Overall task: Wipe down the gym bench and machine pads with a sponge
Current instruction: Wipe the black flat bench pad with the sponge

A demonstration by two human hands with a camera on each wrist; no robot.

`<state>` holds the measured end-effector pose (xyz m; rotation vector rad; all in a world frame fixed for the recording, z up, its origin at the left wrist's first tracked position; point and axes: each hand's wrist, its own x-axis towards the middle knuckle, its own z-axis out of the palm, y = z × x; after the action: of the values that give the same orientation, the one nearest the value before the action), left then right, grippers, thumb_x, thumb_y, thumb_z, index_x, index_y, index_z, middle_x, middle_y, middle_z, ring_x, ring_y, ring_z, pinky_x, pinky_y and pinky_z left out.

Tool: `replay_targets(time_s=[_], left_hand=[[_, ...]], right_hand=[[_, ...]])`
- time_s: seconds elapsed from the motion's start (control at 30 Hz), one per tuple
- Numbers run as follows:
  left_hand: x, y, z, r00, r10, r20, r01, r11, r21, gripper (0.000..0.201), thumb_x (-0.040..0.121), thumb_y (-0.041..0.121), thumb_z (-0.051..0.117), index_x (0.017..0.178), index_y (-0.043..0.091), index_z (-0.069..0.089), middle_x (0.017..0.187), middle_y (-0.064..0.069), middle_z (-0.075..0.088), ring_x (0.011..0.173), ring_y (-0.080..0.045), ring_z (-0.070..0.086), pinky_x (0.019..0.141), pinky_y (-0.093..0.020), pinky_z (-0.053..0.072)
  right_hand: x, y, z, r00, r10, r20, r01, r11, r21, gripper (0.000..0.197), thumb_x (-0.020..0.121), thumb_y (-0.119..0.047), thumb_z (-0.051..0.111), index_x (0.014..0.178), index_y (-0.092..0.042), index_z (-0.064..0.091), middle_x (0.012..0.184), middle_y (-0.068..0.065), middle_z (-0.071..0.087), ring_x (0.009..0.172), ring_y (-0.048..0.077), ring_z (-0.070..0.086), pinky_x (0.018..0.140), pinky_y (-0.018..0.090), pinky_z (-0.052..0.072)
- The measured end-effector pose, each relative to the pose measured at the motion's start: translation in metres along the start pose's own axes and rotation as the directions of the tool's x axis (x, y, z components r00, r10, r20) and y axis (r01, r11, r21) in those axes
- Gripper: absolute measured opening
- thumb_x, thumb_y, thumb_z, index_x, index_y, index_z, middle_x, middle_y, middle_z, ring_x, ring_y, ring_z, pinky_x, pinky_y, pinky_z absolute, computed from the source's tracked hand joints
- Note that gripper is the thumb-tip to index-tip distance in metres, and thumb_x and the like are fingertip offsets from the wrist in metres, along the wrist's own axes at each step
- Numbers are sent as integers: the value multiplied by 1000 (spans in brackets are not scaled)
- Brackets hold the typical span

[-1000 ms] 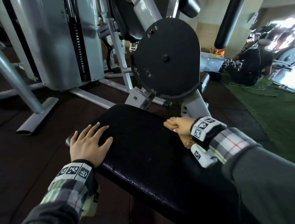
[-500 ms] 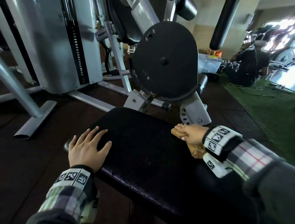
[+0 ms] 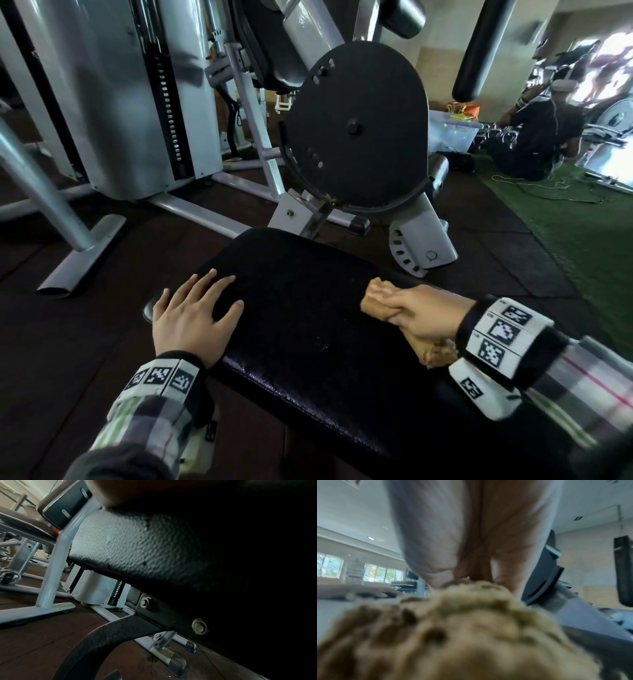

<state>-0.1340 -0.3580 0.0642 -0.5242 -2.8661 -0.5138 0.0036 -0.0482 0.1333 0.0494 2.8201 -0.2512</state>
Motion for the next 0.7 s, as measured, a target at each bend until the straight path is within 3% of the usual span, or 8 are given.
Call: replay_targets(time_s=[0.1, 0.17, 0.27, 0.33, 0.43, 0.5, 0.6, 0.7], left_hand=[[1, 0, 1, 1000, -1, -3, 1, 1000, -1, 71, 75, 73, 12, 139, 53, 36, 155, 22, 26, 146, -6, 15, 120, -36, 0], [1, 0, 2, 1000, -5, -5, 5, 1000, -2, 69, 76, 73, 14, 138, 54, 37, 154, 22, 27, 146, -6, 15, 120, -36, 1], [0, 1, 1, 1000, -9, -4, 9, 1000, -4, 66, 77, 72, 17, 138, 54, 37, 154, 22, 27, 146, -6, 15, 120, -36, 1], [0, 1, 0, 1000, -6, -9, 6, 1000, -8, 69, 76, 73, 14, 138, 54, 37, 154, 22, 27, 146, -6, 15, 120, -36, 1], [-1, 0, 1, 1000, -1, -20, 0, 1000, -16, 72, 73, 74, 11, 137, 54, 38, 154, 21, 28, 146, -6, 16, 120, -36, 1], [-1, 0, 2, 1000, -3, -25, 2, 1000, -18, 72, 73, 74, 11, 137, 54, 39, 154, 21, 29, 146, -6, 16, 120, -36, 0], [0, 1, 2, 1000, -4, -22, 4, 1000, -18, 73, 73, 74, 11, 137, 53, 38, 154, 21, 28, 146, -6, 15, 120, -36, 1], [0, 1, 1, 1000, 0, -21, 0, 1000, -12, 75, 72, 74, 9, 138, 53, 38, 154, 21, 28, 146, -7, 15, 120, -36, 1]], right_hand=[[9, 0, -7, 988, 148, 49, -143, 985, -91, 60, 99, -20, 38, 150, -18, 6, 158, 0, -2, 145, 18, 4, 117, 28, 7], [24, -14, -13, 985, 158, 71, -147, 978, -145, 60, 100, -19, 35, 150, -13, 2, 157, 6, -4, 145, 21, 1, 115, 29, 5], [44, -45, -16, 996, 37, 78, -24, 988, -153, 60, 100, -20, 37, 150, -14, 4, 158, 7, -1, 145, 19, -2, 114, 29, 4], [47, -65, -9, 993, -81, 82, 93, 983, -158, 60, 98, -19, 40, 150, -19, 10, 158, 3, 3, 145, 19, 4, 116, 31, 9], [27, -84, 8, 965, -248, 82, 257, 958, -128, 58, 96, -16, 42, 148, -25, 19, 158, -2, 6, 144, 17, 9, 117, 35, 12], [5, -82, 15, 950, -302, 73, 307, 950, -57, 58, 96, -12, 42, 148, -24, 20, 157, -5, 5, 144, 9, 3, 118, 30, 7], [-14, -60, 12, 968, -239, 71, 240, 971, -4, 58, 97, -13, 43, 148, -25, 18, 156, -9, 4, 143, 4, 1, 118, 23, 4], [-1, -43, 2, 993, -83, 89, 90, 993, -74, 60, 98, -16, 41, 149, -20, 11, 157, -2, -1, 145, 13, 2, 118, 29, 6]])
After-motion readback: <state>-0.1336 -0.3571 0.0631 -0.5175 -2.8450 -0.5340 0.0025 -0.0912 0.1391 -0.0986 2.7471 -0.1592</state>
